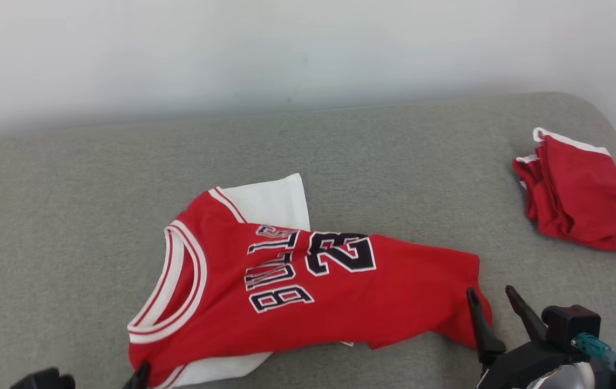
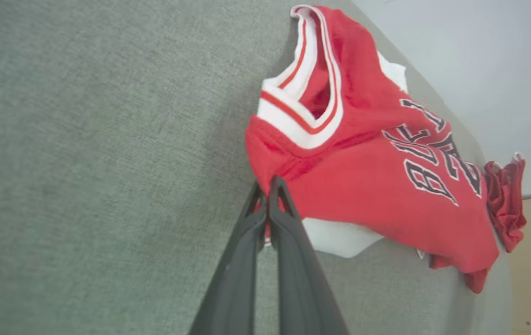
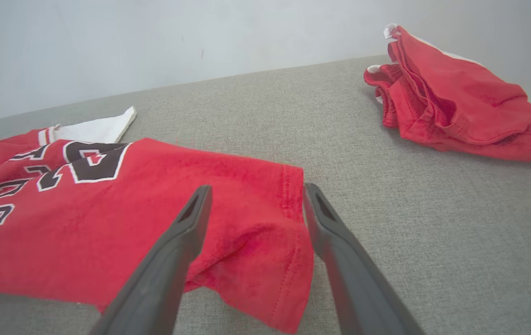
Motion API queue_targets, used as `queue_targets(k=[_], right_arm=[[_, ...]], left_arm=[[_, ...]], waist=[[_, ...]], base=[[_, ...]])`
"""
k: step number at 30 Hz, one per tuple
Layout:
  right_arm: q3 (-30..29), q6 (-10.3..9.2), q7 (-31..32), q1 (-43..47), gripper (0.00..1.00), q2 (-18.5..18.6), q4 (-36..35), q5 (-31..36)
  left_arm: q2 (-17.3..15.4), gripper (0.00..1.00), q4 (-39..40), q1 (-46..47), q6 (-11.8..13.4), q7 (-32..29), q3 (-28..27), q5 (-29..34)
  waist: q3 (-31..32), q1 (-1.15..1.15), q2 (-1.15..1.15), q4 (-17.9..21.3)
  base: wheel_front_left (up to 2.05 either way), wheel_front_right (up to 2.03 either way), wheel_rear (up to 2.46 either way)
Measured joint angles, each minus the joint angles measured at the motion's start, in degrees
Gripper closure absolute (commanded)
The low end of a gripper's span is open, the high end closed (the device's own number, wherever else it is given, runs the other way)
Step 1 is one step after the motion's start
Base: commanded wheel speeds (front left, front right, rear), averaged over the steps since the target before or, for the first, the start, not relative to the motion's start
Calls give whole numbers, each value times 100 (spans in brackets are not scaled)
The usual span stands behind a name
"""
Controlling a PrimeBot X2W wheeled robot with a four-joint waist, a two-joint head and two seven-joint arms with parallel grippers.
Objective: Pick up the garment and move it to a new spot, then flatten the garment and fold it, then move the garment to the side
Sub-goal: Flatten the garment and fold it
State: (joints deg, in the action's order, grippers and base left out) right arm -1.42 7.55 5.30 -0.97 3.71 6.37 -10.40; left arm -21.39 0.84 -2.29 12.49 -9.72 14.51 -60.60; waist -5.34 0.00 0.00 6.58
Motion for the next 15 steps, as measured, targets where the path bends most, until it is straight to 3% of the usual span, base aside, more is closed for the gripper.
queue_targets(k=[6,11,12,15], right_arm=[[-131,0,75,-4,0,8,-67,34],[-180,0,119,-11,0,15,-126,43],[-174,0,119,-12,0,13,-133,43],[-159,0,116,-10,0,15,-123,43]], left_arm=[[-175,100,432,-602,411,-152,16,42],[-535,100,291,-734,942,-512,240,454],[-525,0,320,-725,977,-499,249,470],[-492,0,420,-656,1031,-397,171,501]], waist=[[-41,0,0,-246],[-48,0,0,-269],[-45,0,0,-257],[-37,0,0,-211]], base=[[0,0,0],[0,0,0],[0,0,0],[0,0,0]])
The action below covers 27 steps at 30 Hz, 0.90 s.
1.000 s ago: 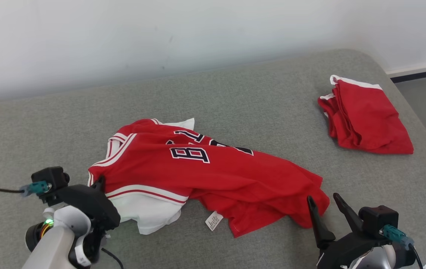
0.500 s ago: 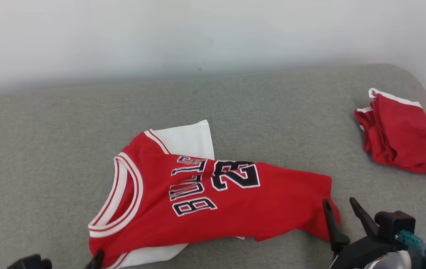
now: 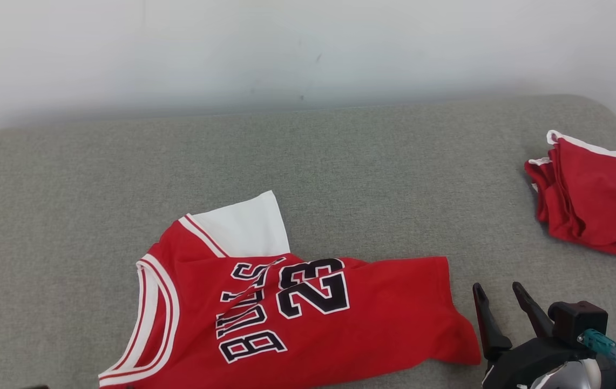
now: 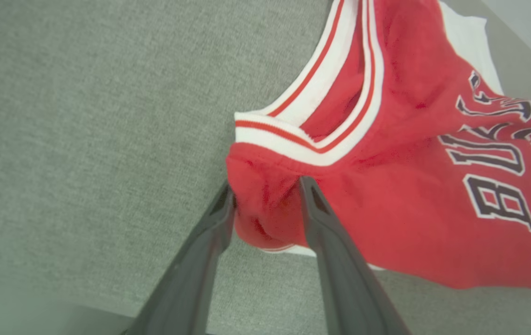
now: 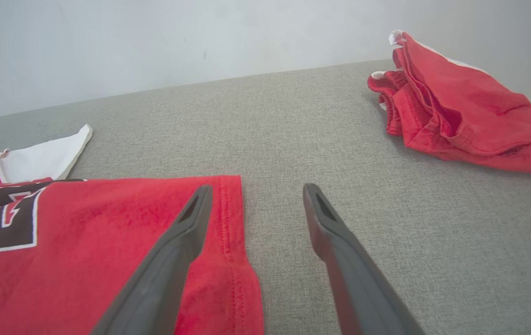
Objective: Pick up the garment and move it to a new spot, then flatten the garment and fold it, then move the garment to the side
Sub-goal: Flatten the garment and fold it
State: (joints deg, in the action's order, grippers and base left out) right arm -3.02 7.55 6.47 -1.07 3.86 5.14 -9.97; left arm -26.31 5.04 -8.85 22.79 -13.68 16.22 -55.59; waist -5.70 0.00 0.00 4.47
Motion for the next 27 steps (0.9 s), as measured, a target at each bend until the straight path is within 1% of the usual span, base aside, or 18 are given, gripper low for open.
queue_targets(k=[3,7,9,10,13,17,19,21,23,26,27], right_arm=[[25,0,0,3,0,-9,-9,-1],[32,0,1,6,0,-10,-22,-1],[38,0,1,4,0,-9,-34,-1],[45,0,3,2,0,-9,-44,-1],[110,0,1,-45,0,-9,-67,-1],[223,0,-22,-246,0,-20,-115,-1],[290,0,-37,-293,0,-20,-131,-1],[370,0,-53,-372,0,-21,-129,-3],[452,0,-91,-441,0,-29,-116,-10],[563,0,-152,-487,0,-43,-86,-62],[578,0,-168,-488,0,-48,-63,-71]], left_arm=[[-78,0,180,189,81,178,-138,159],[-368,0,423,577,303,282,-221,584],[-536,0,495,944,307,296,-131,868],[-609,0,511,1180,210,245,3,1011],[-544,0,249,1998,-145,21,494,1239],[-270,0,-687,3153,-578,-279,1147,1648],[-118,0,-1225,3651,-792,-391,1380,1777],[35,0,-1728,4072,-1006,-469,1556,1841],[114,0,-2178,4435,-1182,-584,1683,1901],[135,0,-2732,4877,-1361,-747,1801,2030],[132,0,-2916,5000,-1381,-839,1837,2045]], waist=[[14,0,0,54],[26,0,0,128],[11,0,0,155],[-6,0,0,166],[-95,0,0,201],[-265,0,0,294],[-353,-1,0,383],[-444,0,0,495],[-537,-1,0,622],[-678,-1,0,839],[-725,-1,0,917]], base=[[0,0,0],[0,0,0],[0,0,0],[0,0,0],[0,0,0],[0,0,0],[0,0,0],[0,0,0],[0,0,0],[0,0,0],[0,0,0]])
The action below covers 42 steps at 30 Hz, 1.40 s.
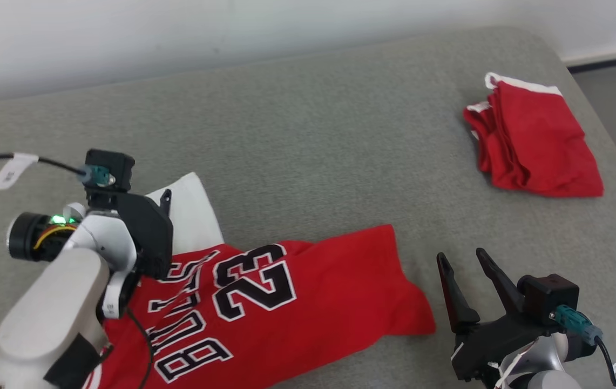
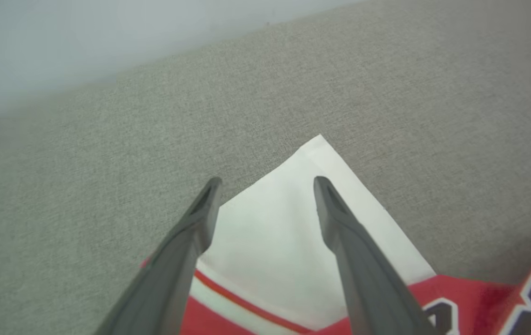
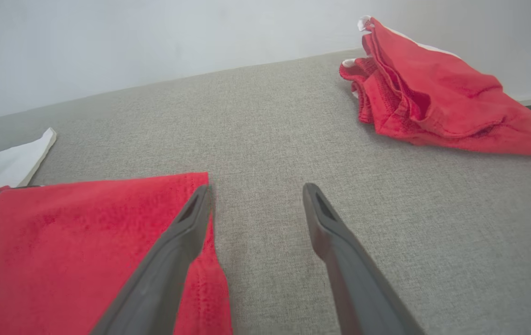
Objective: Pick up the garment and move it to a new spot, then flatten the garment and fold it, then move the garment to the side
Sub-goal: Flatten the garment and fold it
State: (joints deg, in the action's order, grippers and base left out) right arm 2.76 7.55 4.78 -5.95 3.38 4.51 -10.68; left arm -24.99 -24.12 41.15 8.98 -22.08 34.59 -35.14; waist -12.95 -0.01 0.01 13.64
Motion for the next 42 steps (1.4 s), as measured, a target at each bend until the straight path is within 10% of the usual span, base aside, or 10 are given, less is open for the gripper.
queue_targets(k=[11,12,13,14,35,42], right_arm=[[5,0,-207,-104,0,-29,180,-58],[10,0,-218,-106,0,-30,185,-58],[14,0,-229,-108,0,-31,189,-58],[16,0,-230,-111,0,-31,193,-58],[-74,0,-225,-178,0,-45,170,-12],[-19,0,-201,-98,0,-45,176,-24]], left_arm=[[80,0,-1062,562,-32,-757,68,-90],[82,60,-1091,589,-35,-787,62,-118],[91,60,-1100,591,-44,-771,52,-129],[111,100,-1123,590,-47,-733,18,-178],[165,100,-177,1053,-319,1036,-978,-782],[-302,100,325,567,218,940,-1301,-831]], waist=[[-476,0,0,738],[-496,0,0,772],[-512,1,0,799],[-527,1,0,816],[-185,1,0,508],[51,1,-1,311]], base=[[0,0,0],[0,0,0],[0,0,0],[0,0,0],[0,0,0],[0,0,0]])
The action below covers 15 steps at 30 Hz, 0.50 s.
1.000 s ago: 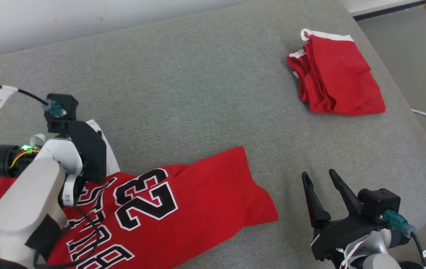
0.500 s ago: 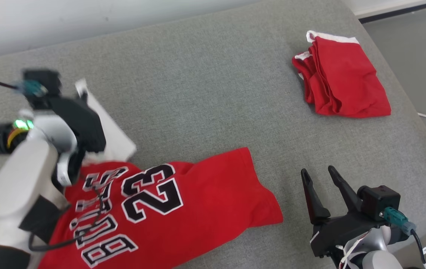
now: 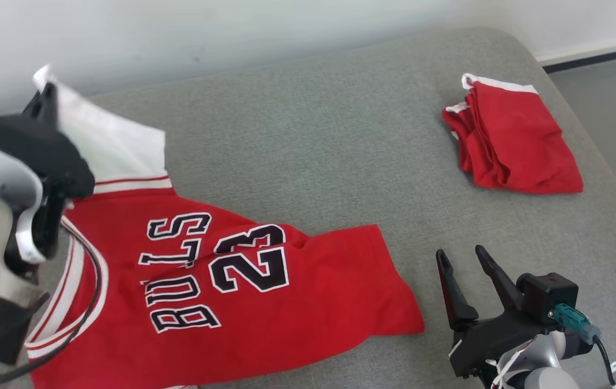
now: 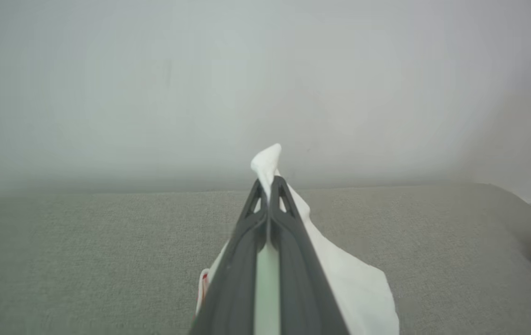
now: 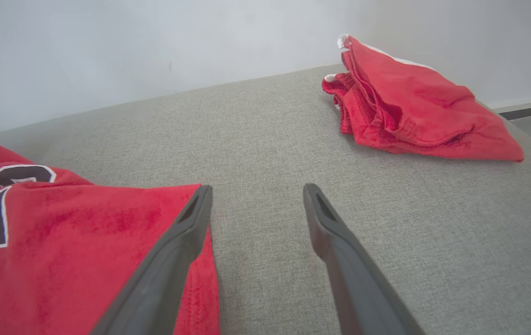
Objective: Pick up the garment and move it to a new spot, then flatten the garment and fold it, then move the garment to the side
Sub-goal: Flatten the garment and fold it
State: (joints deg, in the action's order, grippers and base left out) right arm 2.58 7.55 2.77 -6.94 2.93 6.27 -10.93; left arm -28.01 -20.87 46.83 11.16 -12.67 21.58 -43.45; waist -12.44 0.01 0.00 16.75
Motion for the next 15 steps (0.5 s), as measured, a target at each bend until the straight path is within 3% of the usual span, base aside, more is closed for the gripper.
queue_targets(k=[2,3,4,5,9,15], right_arm=[[38,0,22,-4,0,-3,1,1],[60,0,33,-12,0,-3,2,5],[86,0,80,-23,0,0,10,20],[108,0,122,-46,0,0,22,32],[192,0,573,-282,0,1,74,-23],[36,0,1646,-514,0,33,198,-74]], left_arm=[[-35,100,37,-178,126,19,-87,-13],[-35,95,31,-254,231,93,-136,-13],[-46,14,7,-310,309,156,-186,-12],[-69,0,-31,-364,364,183,-222,-13],[-144,0,-126,-580,445,401,-394,-108],[-198,0,1,-853,172,572,-378,-192]], waist=[[29,0,0,-60],[37,0,0,-90],[41,0,0,-117],[40,0,0,-141],[26,0,0,-241],[64,0,0,-491]], base=[[0,0,0],[0,0,0],[0,0,0],[0,0,0],[0,0,0],[0,0,0]])
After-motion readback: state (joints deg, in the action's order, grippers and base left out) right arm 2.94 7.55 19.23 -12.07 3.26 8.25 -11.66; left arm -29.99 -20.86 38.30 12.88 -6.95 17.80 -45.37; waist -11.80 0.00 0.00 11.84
